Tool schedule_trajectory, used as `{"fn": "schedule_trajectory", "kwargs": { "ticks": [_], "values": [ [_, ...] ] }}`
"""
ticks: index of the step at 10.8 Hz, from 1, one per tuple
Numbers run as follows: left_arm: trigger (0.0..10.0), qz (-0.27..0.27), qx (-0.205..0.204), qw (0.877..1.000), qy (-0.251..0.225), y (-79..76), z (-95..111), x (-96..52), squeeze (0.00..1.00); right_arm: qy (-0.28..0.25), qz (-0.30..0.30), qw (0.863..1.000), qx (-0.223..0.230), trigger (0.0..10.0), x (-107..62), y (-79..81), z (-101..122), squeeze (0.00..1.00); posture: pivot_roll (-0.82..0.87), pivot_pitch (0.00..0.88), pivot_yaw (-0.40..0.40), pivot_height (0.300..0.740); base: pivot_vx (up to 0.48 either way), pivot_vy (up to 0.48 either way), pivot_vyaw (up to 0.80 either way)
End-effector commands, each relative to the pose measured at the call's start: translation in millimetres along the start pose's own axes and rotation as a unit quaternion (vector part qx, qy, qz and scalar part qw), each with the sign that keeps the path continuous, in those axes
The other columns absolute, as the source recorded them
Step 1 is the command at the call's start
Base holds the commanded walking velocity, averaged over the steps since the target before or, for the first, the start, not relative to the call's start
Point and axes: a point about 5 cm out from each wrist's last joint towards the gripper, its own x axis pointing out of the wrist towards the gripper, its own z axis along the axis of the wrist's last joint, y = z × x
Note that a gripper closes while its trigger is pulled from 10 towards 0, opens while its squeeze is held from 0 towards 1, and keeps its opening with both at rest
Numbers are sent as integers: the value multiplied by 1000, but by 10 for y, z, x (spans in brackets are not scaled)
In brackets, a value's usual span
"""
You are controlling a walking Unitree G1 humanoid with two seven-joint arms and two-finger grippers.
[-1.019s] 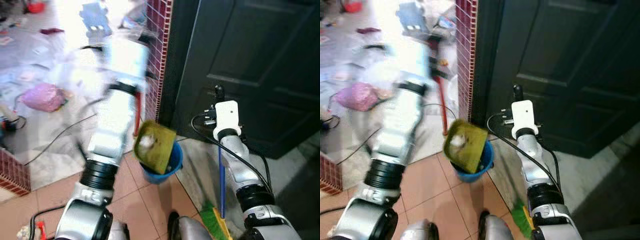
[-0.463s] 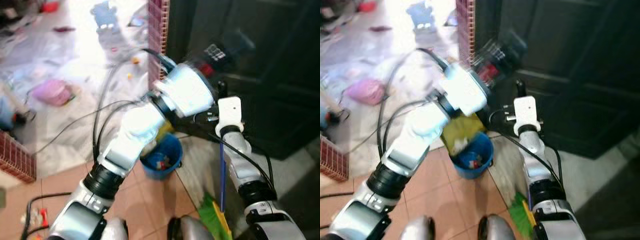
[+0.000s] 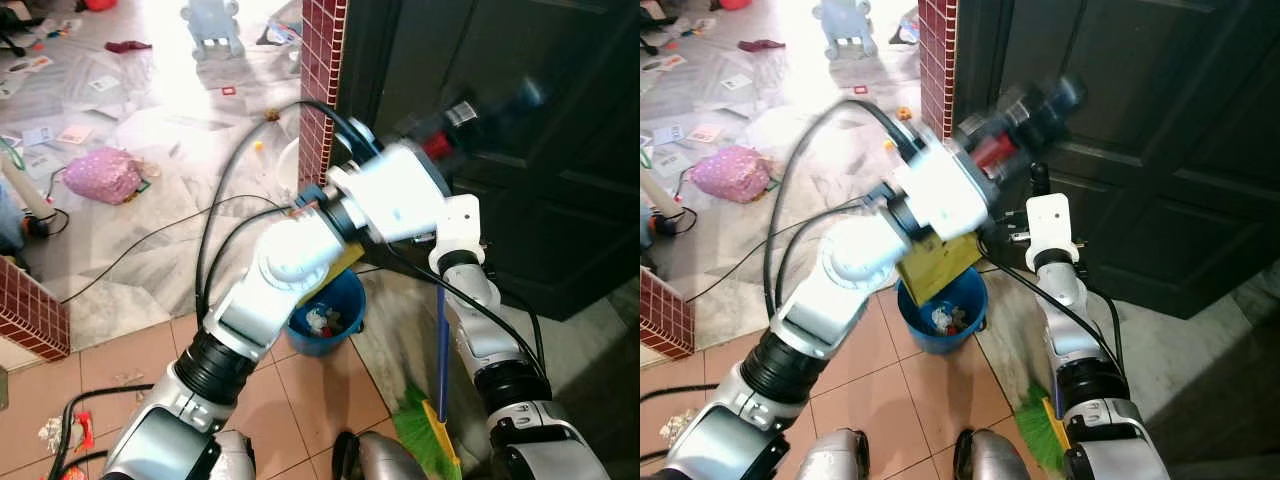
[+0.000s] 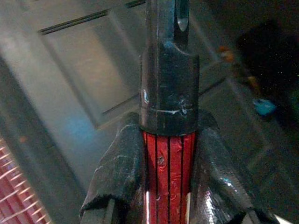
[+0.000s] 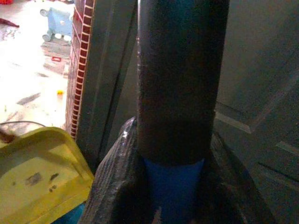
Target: Sweep floor
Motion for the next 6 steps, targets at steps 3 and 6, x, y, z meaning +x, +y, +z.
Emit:
{"fn": "schedule_trajectory", "kwargs": {
  "ticks": [3, 6],
  "values": [
    [10000, 172, 38, 984, -31, 752, 224, 61, 0, -14, 1, 1000, -5, 10000, 35, -17, 54, 0, -11, 65, -48, 740, 0, 0, 0],
    [10000, 270, 107, 957, -10, 1265, 274, -64, 0, -12, 5, 1000, -3, 10000, 37, -4, 44, 0, -2, 59, -49, 740, 0, 0, 0]
  ]
}}
